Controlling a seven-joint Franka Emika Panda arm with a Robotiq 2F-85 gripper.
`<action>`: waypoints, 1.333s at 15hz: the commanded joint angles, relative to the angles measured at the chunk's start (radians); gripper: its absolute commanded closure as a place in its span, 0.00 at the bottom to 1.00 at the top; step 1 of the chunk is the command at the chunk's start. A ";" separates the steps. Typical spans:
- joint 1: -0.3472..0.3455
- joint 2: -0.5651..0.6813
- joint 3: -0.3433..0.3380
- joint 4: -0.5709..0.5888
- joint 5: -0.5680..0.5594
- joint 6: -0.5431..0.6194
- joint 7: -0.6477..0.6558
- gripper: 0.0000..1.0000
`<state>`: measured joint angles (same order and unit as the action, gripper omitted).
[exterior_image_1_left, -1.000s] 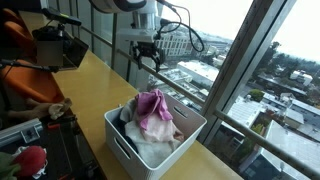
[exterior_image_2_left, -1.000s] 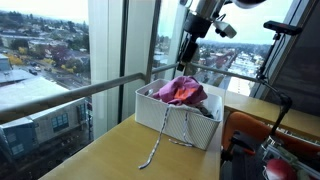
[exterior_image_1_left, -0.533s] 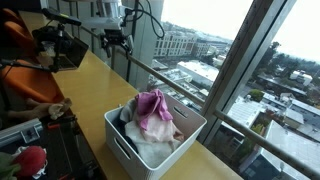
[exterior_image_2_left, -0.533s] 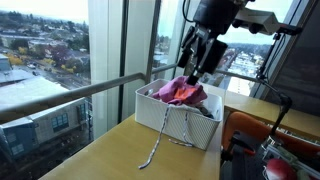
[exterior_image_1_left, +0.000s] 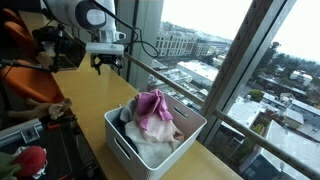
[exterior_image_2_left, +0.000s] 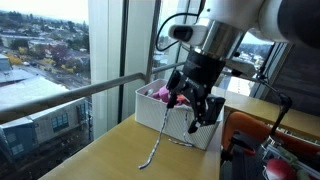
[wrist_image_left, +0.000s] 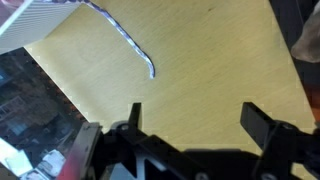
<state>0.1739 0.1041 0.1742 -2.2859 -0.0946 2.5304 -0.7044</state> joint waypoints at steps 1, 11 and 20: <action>-0.067 0.146 0.009 0.073 0.053 0.036 -0.263 0.00; -0.113 0.522 -0.019 0.348 -0.116 0.019 -0.532 0.00; -0.123 0.750 -0.045 0.598 -0.205 -0.008 -0.577 0.00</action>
<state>0.0542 0.7923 0.1344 -1.7808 -0.2785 2.5514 -1.2516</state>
